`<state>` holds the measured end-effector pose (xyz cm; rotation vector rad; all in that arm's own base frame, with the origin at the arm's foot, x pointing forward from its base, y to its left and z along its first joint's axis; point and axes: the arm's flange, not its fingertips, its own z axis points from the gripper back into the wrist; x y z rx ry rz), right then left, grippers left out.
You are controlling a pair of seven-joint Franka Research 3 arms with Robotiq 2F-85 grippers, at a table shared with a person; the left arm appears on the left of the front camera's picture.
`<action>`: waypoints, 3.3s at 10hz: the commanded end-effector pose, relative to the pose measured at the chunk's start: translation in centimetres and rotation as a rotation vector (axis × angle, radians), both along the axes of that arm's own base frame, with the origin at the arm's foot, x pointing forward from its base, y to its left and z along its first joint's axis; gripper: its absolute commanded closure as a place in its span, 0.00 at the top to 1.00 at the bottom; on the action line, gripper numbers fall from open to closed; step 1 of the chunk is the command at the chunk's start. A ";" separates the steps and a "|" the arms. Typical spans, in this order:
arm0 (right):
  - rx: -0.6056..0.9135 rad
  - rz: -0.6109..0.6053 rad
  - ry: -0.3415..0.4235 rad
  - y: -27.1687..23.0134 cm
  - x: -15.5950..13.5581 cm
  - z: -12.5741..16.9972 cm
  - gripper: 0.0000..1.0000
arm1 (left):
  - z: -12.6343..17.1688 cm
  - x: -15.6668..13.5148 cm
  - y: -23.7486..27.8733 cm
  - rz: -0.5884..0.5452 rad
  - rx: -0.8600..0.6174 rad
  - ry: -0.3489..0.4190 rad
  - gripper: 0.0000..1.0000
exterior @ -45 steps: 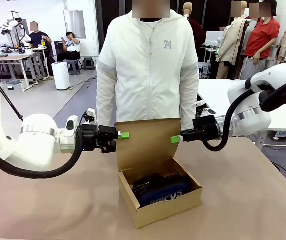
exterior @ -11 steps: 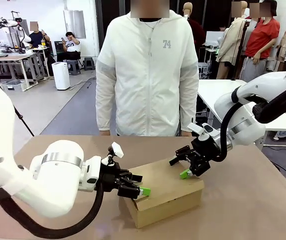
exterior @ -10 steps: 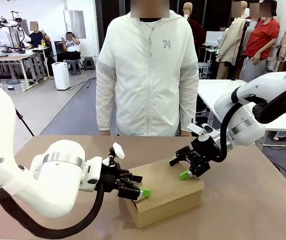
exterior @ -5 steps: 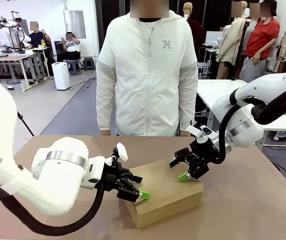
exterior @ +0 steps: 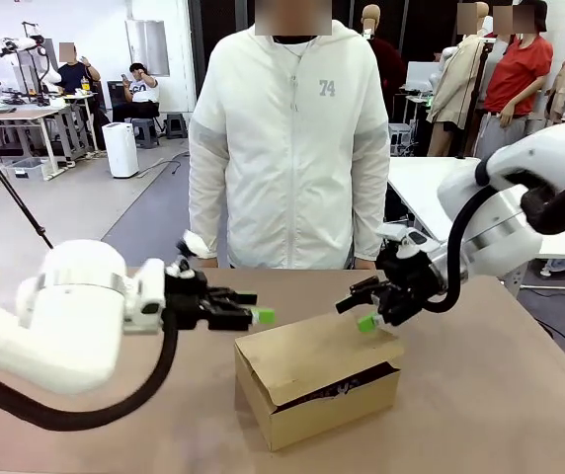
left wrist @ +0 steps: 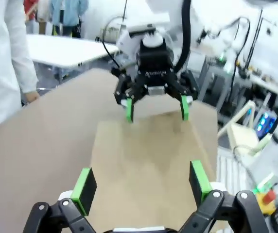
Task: Pack the items into the box.
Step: Close the Mailer Box.
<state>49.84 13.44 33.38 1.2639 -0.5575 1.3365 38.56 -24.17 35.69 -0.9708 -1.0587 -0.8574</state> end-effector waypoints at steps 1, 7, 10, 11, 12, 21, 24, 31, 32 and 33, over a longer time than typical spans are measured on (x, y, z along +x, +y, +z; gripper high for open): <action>-0.020 -0.129 0.184 -1.2 -1.6 4.1 1.00 | 3.5 -1.8 3.6 0.007 -0.089 0.088 1.00; -0.153 -0.522 0.964 -14.7 -6.6 7.7 1.00 | 6.2 -3.1 19.0 0.003 -0.217 1.180 1.00; 0.056 -0.581 1.128 -22.1 -7.2 4.0 1.00 | 3.5 -2.1 26.0 0.039 -0.506 1.279 1.00; 0.103 -0.604 1.124 -23.2 -7.0 3.2 1.00 | 2.0 -1.8 27.5 0.051 -0.569 1.295 1.00; -0.061 -0.575 1.096 -21.2 -8.1 4.5 1.00 | 3.8 -3.0 25.3 -0.017 -0.364 1.246 1.00; -0.061 -0.575 1.096 -21.2 -8.1 4.5 1.00 | 3.8 -3.0 25.3 -0.017 -0.364 1.246 1.00; -0.061 -0.575 1.096 -21.2 -8.1 4.5 1.00 | 3.8 -3.0 25.3 -0.017 -0.364 1.246 1.00; -0.061 -0.575 1.096 -21.2 -8.1 4.5 1.00 | 3.8 -3.0 25.3 -0.017 -0.364 1.246 1.00; -0.061 -0.575 1.096 -21.2 -8.1 4.5 1.00 | 3.8 -3.0 25.3 -0.017 -0.364 1.246 1.00; -0.061 -0.575 1.096 -21.2 -8.1 4.5 1.00 | 3.8 -3.0 25.3 -0.017 -0.364 1.246 1.00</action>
